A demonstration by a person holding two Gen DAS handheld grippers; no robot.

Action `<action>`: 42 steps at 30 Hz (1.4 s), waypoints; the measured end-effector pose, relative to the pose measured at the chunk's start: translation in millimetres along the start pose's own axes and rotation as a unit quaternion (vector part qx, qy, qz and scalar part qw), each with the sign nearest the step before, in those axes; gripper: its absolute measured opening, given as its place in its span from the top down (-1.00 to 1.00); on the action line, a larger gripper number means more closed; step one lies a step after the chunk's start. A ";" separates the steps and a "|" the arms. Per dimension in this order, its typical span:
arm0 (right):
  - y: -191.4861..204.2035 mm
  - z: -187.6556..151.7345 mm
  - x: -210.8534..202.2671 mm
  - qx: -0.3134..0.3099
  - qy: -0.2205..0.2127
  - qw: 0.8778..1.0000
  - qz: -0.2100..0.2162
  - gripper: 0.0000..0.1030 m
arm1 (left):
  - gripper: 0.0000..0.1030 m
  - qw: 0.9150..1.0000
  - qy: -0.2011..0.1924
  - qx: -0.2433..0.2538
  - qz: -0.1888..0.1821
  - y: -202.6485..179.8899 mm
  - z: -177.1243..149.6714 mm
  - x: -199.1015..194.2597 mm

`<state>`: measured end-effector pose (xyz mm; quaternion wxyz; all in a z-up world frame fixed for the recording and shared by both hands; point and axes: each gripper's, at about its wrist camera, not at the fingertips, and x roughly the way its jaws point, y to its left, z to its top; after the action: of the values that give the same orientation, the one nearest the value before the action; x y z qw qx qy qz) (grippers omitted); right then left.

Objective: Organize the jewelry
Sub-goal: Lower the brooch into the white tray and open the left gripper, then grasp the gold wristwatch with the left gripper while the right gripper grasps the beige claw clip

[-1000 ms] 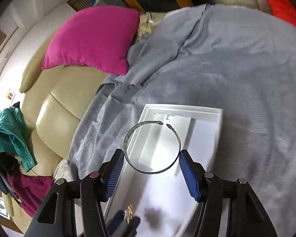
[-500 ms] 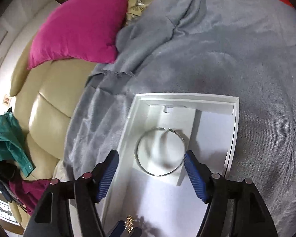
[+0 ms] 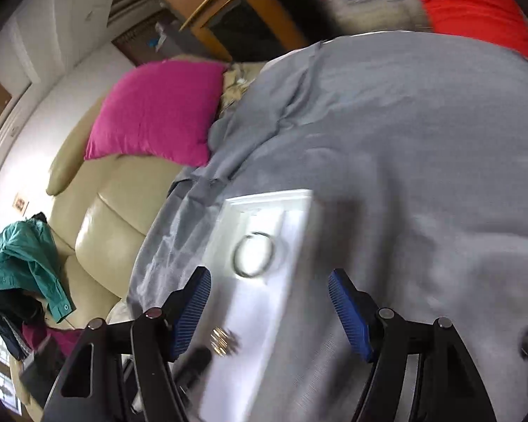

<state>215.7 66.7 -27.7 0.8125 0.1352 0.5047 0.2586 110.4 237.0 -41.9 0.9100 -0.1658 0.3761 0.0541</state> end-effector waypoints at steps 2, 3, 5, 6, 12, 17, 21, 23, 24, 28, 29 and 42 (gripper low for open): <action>-15.6 -8.6 -18.1 0.006 -0.009 1.000 -0.015 -0.42 | -0.37 1.000 0.005 0.005 -0.005 -4.4 -2.6 0.6; -25.6 -16.0 -30.6 0.009 -0.015 1.000 -0.025 -0.42 | -0.37 1.000 0.007 0.010 -0.003 -7.4 -4.9 1.6; -43.1 -27.5 -50.8 0.019 -0.022 0.999 -0.032 -0.42 | -0.37 1.000 0.012 0.021 0.000 -10.4 -8.2 5.1; -52.0 -34.2 -60.2 0.027 -0.026 0.999 -0.035 -0.42 | -0.37 0.999 0.018 0.029 0.004 -11.9 -11.9 8.0; -106.7 -79.6 -120.6 0.068 -0.056 0.995 -0.056 -0.42 | -0.37 0.997 0.057 0.055 0.011 -19.4 -23.8 24.3; -141.3 -110.9 -153.2 0.092 -0.080 0.990 -0.071 -0.42 | 0.07 0.991 0.085 0.099 0.041 -34.4 -36.1 39.8; -169.5 -126.7 -172.0 0.139 -0.099 0.983 -0.062 -0.42 | 0.78 0.986 0.121 0.114 0.034 -40.1 -47.4 54.0; -170.6 -125.3 -180.5 0.135 -0.108 0.983 -0.058 -0.42 | 0.88 0.983 0.113 0.138 0.045 -48.6 -50.1 51.4; -168.7 -124.2 -186.4 0.125 -0.116 0.983 -0.065 -0.42 | 0.88 0.981 0.112 0.149 0.054 -52.2 -52.3 50.4; -173.0 -123.2 -205.6 0.120 -0.138 0.981 -0.066 -0.42 | 0.88 0.979 0.114 0.158 0.055 -57.8 -57.9 43.1; -176.2 -123.2 -210.3 0.124 -0.143 0.980 -0.066 -0.42 | 0.88 0.979 0.114 0.160 0.052 -59.3 -59.8 39.8; -232.7 -123.4 -260.2 0.205 -0.194 0.957 -0.074 -0.42 | 0.80 0.951 0.092 0.296 0.007 -107.5 -111.0 -2.5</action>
<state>79.1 -276.3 -0.4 0.8662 0.3089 0.3885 0.0578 58.6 98.1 -85.6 0.8794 0.1096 0.4582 -0.0684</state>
